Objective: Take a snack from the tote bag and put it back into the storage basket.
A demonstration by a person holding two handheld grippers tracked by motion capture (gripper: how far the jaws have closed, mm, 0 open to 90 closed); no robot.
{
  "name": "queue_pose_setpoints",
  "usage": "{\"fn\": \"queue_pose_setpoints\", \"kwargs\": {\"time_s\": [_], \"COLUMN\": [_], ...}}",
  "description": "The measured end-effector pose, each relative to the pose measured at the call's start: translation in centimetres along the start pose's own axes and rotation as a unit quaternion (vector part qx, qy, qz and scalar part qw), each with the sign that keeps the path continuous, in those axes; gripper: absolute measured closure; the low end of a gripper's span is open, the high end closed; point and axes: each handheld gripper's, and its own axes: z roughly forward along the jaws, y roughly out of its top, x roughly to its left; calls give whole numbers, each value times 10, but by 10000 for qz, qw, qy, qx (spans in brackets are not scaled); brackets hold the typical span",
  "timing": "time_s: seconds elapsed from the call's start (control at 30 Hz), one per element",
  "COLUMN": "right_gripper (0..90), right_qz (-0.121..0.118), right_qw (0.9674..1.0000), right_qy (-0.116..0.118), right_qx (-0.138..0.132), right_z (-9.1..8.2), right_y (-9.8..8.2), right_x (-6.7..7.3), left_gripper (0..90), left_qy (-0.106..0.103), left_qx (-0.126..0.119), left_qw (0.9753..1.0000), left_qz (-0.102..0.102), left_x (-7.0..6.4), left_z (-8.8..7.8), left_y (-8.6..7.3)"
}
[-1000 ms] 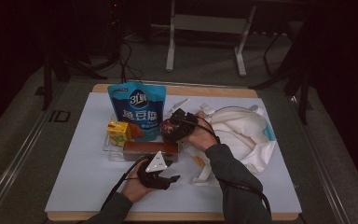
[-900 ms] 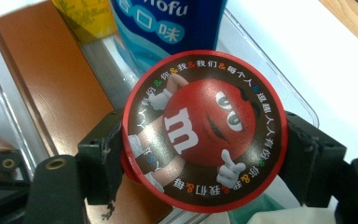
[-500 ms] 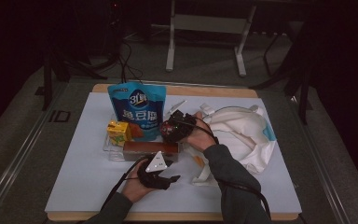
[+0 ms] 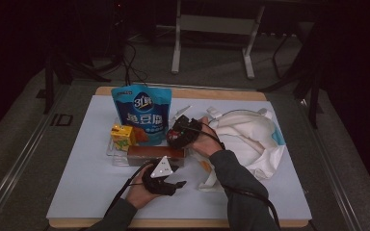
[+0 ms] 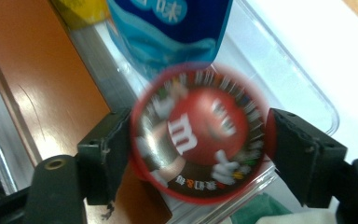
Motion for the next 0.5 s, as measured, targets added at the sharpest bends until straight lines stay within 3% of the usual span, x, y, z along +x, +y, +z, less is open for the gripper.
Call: {"fn": "queue_pose_setpoints", "kwargs": {"time_s": [0.1,0.5], "right_gripper": [240,282], "right_qz": [70,5], "right_qw": [9998,9998], "right_qy": [98,-16], "right_qx": [-138,-190], "right_z": [-7,-20], "right_y": [2,-1], "right_x": [-2,-5], "left_gripper": [385,385], "left_qy": [2,-8], "left_qx": [-4,15], "left_qw": [10000,10000], "left_qz": [-2,-12], "left_x": [0,0], "left_z": [0,0], "left_y": [0,0]}}
